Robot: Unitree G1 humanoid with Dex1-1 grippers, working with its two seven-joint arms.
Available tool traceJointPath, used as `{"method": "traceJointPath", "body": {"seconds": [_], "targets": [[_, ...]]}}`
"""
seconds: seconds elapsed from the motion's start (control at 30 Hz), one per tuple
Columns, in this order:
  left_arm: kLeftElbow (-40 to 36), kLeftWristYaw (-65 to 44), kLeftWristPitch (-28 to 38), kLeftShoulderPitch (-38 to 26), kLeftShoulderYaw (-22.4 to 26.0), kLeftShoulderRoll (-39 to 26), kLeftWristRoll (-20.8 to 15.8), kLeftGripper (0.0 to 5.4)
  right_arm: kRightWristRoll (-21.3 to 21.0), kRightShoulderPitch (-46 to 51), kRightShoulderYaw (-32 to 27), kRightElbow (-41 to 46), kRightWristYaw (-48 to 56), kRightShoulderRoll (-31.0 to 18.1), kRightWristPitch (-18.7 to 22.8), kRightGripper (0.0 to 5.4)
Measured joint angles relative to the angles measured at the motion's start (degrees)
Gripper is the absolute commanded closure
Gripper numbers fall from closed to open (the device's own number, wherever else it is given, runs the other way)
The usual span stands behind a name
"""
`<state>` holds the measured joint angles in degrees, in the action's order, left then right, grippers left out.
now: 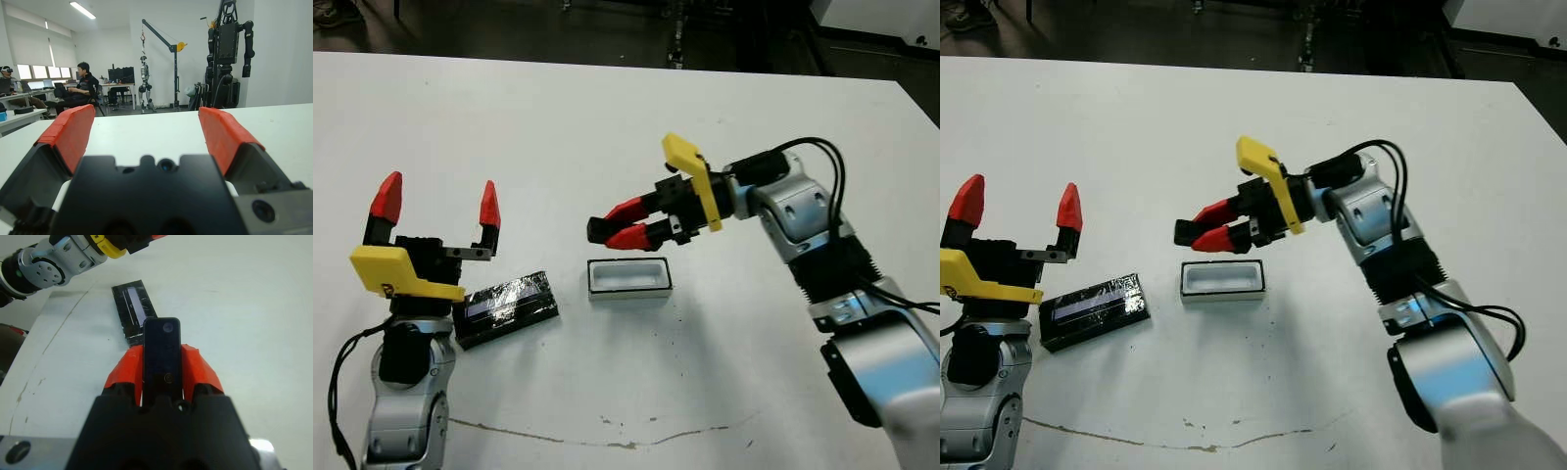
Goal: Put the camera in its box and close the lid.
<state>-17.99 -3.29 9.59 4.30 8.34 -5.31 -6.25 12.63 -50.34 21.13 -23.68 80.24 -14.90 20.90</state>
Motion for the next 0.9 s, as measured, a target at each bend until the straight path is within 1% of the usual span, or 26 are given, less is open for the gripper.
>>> {"method": "traceJointPath", "body": {"seconds": [0.2,0.57,0.9], "targets": [[-0.07,0.28,-0.03,0.0,-0.1,0.4,0.02,0.0,-0.05,2.39,0.04,-1.26,-0.01,1.0,-2.4,3.73],[-0.05,0.31,0.05,0.02,-0.11,0.58,0.08,0.0,-0.24,4.4,0.15,-1.44,-0.38,1.12,-2.73,3.73],[-0.37,0.31,-0.67,0.08,-0.19,0.66,0.0,0.0,-3.4,5.77,0.28,-2.45,-1.01,0.88,-5.41,3.73]]}}
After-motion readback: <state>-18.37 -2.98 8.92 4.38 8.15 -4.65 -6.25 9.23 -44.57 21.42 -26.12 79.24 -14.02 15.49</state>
